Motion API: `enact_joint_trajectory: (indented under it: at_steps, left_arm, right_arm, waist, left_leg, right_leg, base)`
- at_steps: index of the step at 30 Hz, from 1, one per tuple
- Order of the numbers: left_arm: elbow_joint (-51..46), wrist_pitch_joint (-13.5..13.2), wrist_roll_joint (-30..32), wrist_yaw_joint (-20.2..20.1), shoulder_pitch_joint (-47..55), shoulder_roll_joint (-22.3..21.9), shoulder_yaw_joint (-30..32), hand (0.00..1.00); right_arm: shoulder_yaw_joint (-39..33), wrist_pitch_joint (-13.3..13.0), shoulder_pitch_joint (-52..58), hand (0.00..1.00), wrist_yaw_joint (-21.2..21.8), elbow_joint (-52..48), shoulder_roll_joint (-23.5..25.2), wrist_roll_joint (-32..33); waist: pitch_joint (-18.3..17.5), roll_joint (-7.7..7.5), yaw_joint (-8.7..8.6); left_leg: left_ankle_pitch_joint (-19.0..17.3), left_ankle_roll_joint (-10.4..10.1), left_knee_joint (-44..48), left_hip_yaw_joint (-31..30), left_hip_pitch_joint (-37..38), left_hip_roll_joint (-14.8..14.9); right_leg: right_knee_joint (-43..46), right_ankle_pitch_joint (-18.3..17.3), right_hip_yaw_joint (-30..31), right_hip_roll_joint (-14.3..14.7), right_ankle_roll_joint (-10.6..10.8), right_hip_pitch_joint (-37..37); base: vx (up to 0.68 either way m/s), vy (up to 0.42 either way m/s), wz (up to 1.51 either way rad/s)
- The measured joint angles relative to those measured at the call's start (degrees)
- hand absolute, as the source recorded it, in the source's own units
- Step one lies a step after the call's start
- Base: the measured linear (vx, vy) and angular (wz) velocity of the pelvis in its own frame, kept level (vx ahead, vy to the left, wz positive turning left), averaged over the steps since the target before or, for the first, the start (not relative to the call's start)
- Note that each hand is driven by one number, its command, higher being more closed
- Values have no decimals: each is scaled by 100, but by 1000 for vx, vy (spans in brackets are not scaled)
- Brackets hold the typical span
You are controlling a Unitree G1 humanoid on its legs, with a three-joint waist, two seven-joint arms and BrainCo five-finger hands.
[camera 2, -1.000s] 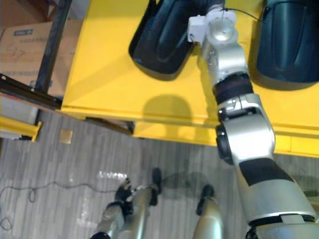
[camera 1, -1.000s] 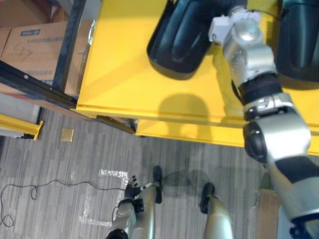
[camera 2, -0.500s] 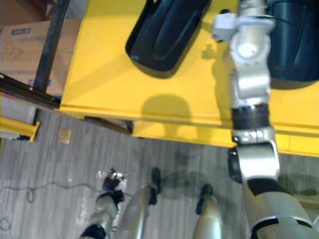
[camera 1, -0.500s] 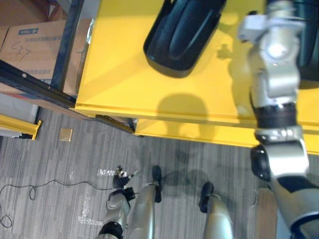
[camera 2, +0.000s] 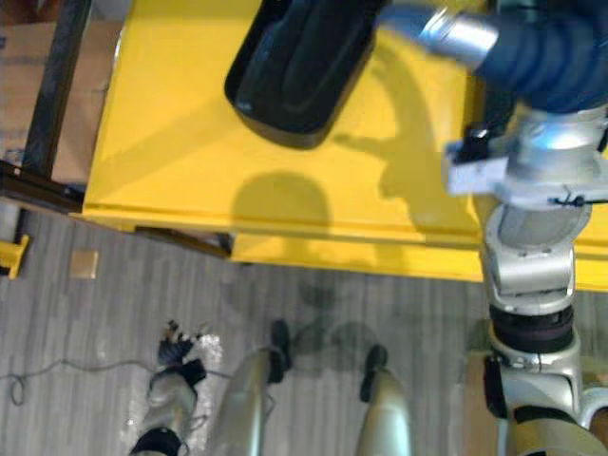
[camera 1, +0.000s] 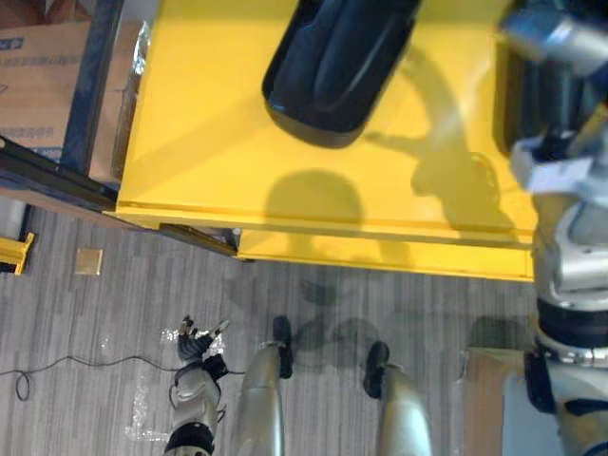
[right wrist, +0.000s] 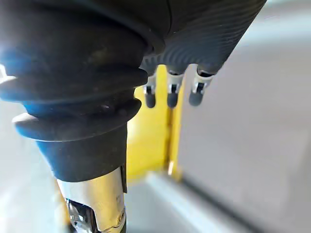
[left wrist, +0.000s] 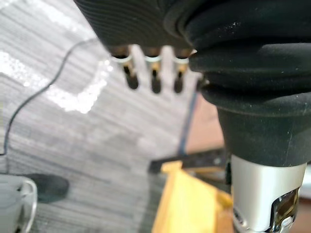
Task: Walk over and take plastic housings, then place them on the shelf
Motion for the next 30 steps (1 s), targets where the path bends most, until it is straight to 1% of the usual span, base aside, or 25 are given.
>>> enact_joint_trajectory:
  at_steps: [4,6,7,9,10,11,12,13,14,15,17,18,21,23,28,29,30]
  left_arm:
    - [162,1,44,-143,37,-38,-21,0]
    - [198,3,168,-185,50,-44,-39,0]
    - [204,2,185,-242,70,-53,-63,0]
    - [244,2,186,-250,70,-74,-73,0]
    - [321,2,189,-258,70,-99,-132,0]
    - [358,2,191,-265,67,-123,-143,0]
    - [431,8,198,-265,55,-169,-229,0]
    - [441,13,216,-266,56,-222,-344,0]
    - [441,13,219,-265,54,-257,-372,0]
    - [449,13,222,-261,54,-276,-505,0]
    - [507,13,236,-258,17,-274,-604,0]
    - [538,13,237,-248,-2,-253,-707,0]
    - [542,11,250,-249,18,-244,-1028,0]
    - [546,12,293,-247,45,-250,-1054,0]
    - [539,15,407,-235,148,-245,-1198,0]
    - [538,18,411,-232,159,-243,-1198,0]
    - [537,19,412,-232,170,-243,-1197,0]
  right_arm:
    - [94,-23,445,0,778,-454,-56,758]
    - [301,-13,630,0,966,-528,-51,842]
    - [565,-1,771,0,1125,-567,-9,897]
    - [843,29,862,0,1195,-566,102,942]
    - [1203,48,980,0,1254,-551,381,943]
    - [1375,60,1004,0,1254,-538,521,944]
    - [1712,103,1009,0,1256,-490,807,944]
    - [2056,121,1003,0,1250,-348,1109,944]
    - [2245,131,994,0,1249,-240,1259,943]
    - [2635,157,971,0,1247,4,1518,943]
    - [3310,213,846,0,1267,389,1731,940]
    - [3513,265,815,0,1292,518,1745,938]
    - [3675,434,697,0,1396,994,1762,797]
    - [3610,439,674,0,1357,1161,1778,607]
    - [3343,460,603,0,1007,1582,2027,-9]
    - [3228,514,600,0,872,1725,2111,-215]
    - [3154,548,591,0,812,1832,2148,-262]
  waist:
    - [-16,-57,-36]
    - [-15,-93,-37]
    - [-25,-113,-45]
    - [-26,-115,-79]
    - [-34,-129,-143]
    - [-37,-133,-167]
    - [-42,-142,-182]
    - [-44,-147,-174]
    - [-49,-155,-163]
    - [-57,-164,-157]
    - [-57,-163,-166]
    - [-58,-163,-155]
    - [-58,-161,-98]
    - [-58,-161,-92]
    - [-60,-158,-64]
    - [-63,-153,-62]
    - [-68,-145,-56]
  left_leg:
    - [-60,26,67,44,6,9]
    - [-91,34,71,149,41,16]
    - [-114,32,105,165,42,20]
    - [-122,32,122,172,43,37]
    - [-122,33,120,182,46,41]
    - [-121,33,120,189,48,42]
    - [-121,34,114,222,64,45]
    - [-119,35,96,251,95,42]
    - [-119,35,80,272,120,40]
    - [-116,34,44,302,162,31]
    - [-112,32,24,310,176,25]
    - [-99,35,10,306,179,23]
    - [-25,42,-84,290,248,-20]
    - [9,31,-149,259,288,-32]
    - [167,-25,-397,223,424,-60]
    - [232,-40,-474,194,436,-74]
    - [267,-51,-513,171,435,-79]
  right_leg:
    - [15,-9,13,-10,14,8]
    - [12,-48,64,-23,66,7]
    - [-5,-91,125,-21,126,0]
    - [-4,-93,136,-8,126,-1]
    - [-4,-93,149,-4,126,-8]
    - [-4,-93,157,-4,126,-13]
    - [-4,-93,186,-5,127,-25]
    - [-3,-91,214,-8,129,-24]
    - [-3,-91,235,-11,129,-23]
    - [-5,-89,278,-11,132,-21]
    - [-17,-86,290,-9,136,-21]
    - [-20,-82,291,-6,138,-18]
    - [-93,-63,288,-15,160,49]
    - [-132,-60,255,-12,158,113]
    - [-208,-33,185,-2,131,208]
    - [-212,-25,157,-1,117,209]
    - [-213,-25,135,2,117,208]
  base:
    - [29,7,-3]
    - [-10,0,-14]
    - [-18,-9,-17]
    - [-15,-11,-9]
    - [-13,-11,-4]
    - [-7,-10,-8]
    - [4,-5,-9]
    - [7,-4,-10]
    - [13,-8,-10]
    - [21,-13,-8]
    - [39,-18,-4]
    - [42,-16,2]
    - [45,-17,6]
    - [34,-20,8]
    - [5,-37,6]
    - [-23,-55,10]
    - [-29,-64,11]
